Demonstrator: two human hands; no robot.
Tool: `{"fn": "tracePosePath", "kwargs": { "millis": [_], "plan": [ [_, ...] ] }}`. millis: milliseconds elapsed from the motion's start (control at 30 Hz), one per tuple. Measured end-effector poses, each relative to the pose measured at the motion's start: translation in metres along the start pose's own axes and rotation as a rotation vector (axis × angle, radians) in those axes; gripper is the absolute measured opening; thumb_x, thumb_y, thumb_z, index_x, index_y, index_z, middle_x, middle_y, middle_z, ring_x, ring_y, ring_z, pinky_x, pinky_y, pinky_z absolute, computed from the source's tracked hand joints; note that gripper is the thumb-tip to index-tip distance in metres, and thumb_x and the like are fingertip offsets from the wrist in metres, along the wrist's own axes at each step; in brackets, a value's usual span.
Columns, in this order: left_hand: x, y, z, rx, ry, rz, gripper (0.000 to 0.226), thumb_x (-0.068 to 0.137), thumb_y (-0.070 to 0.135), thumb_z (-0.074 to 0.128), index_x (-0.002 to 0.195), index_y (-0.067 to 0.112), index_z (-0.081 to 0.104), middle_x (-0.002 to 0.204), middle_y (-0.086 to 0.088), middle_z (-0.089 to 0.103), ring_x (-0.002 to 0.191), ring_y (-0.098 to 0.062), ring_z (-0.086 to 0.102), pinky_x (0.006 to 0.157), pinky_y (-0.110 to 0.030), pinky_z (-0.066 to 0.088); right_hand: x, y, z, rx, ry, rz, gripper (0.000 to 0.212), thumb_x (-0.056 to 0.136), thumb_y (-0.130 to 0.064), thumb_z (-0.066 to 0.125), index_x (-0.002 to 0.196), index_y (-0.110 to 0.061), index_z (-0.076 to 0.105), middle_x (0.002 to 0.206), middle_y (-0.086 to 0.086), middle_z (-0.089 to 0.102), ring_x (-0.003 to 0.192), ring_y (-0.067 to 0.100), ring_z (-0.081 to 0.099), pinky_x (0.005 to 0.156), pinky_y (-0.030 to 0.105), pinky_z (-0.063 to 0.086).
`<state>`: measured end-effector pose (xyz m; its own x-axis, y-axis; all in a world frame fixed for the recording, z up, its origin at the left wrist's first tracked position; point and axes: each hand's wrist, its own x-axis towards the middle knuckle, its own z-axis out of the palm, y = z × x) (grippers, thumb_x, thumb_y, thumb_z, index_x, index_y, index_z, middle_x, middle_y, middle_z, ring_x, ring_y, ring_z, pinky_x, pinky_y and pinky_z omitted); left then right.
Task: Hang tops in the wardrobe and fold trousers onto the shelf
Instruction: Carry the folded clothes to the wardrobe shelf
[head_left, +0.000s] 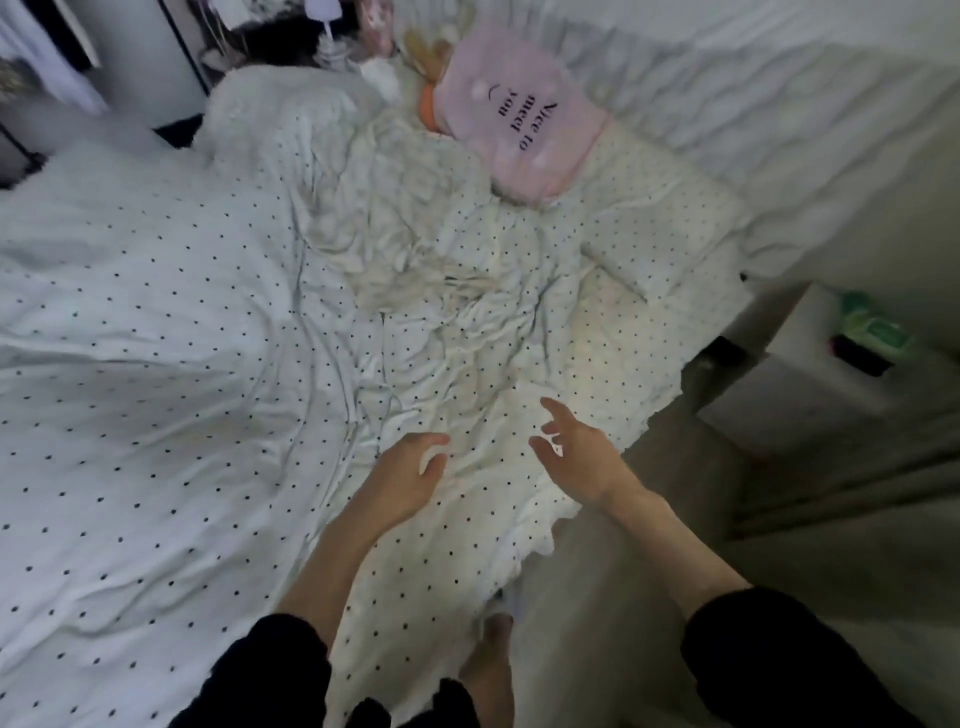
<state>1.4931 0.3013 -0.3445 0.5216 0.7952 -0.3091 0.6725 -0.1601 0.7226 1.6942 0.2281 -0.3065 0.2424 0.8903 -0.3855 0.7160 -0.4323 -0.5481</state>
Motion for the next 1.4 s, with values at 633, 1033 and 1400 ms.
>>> {"fn": "tracePosePath", "kwargs": {
  "millis": [633, 1033, 1400],
  "plan": [
    [0.362, 0.007, -0.007, 0.009, 0.190, -0.332, 0.044, 0.097, 0.014, 0.043, 0.141, 0.016, 0.038, 0.146, -0.005, 0.039, 0.136, -0.021, 0.033, 0.111, -0.033, 0.026, 0.439, 0.024, -0.086, -0.407, -0.251, -0.331, 0.057, 0.099, -0.028, 0.040, 0.149, -0.015, 0.016, 0.133, 0.011, 0.051, 0.118, 0.027, 0.052, 0.093, 0.040, 0.046],
    [0.526, -0.097, -0.010, 0.350, 0.430, -0.448, 0.047, 0.095, 0.011, 0.044, 0.141, 0.017, 0.037, 0.150, -0.003, 0.033, 0.135, -0.022, 0.034, 0.107, -0.037, 0.033, 0.679, 0.011, -0.002, -0.590, 0.160, -0.649, 0.062, 0.090, -0.013, 0.056, 0.146, -0.017, 0.030, 0.150, 0.010, 0.033, 0.138, 0.028, 0.030, 0.107, 0.051, 0.028],
    [0.619, -0.091, -0.025, 0.493, 0.561, -0.455, 0.051, 0.094, 0.031, 0.051, 0.140, 0.018, 0.034, 0.131, 0.000, 0.051, 0.130, -0.021, 0.036, 0.109, -0.043, 0.015, 0.757, 0.002, -0.016, -0.802, 0.601, -0.838, 0.021, 0.073, -0.001, 0.054, 0.079, -0.016, 0.067, 0.093, 0.005, 0.062, 0.091, 0.028, 0.059, 0.085, 0.047, 0.044]
  ]
}}
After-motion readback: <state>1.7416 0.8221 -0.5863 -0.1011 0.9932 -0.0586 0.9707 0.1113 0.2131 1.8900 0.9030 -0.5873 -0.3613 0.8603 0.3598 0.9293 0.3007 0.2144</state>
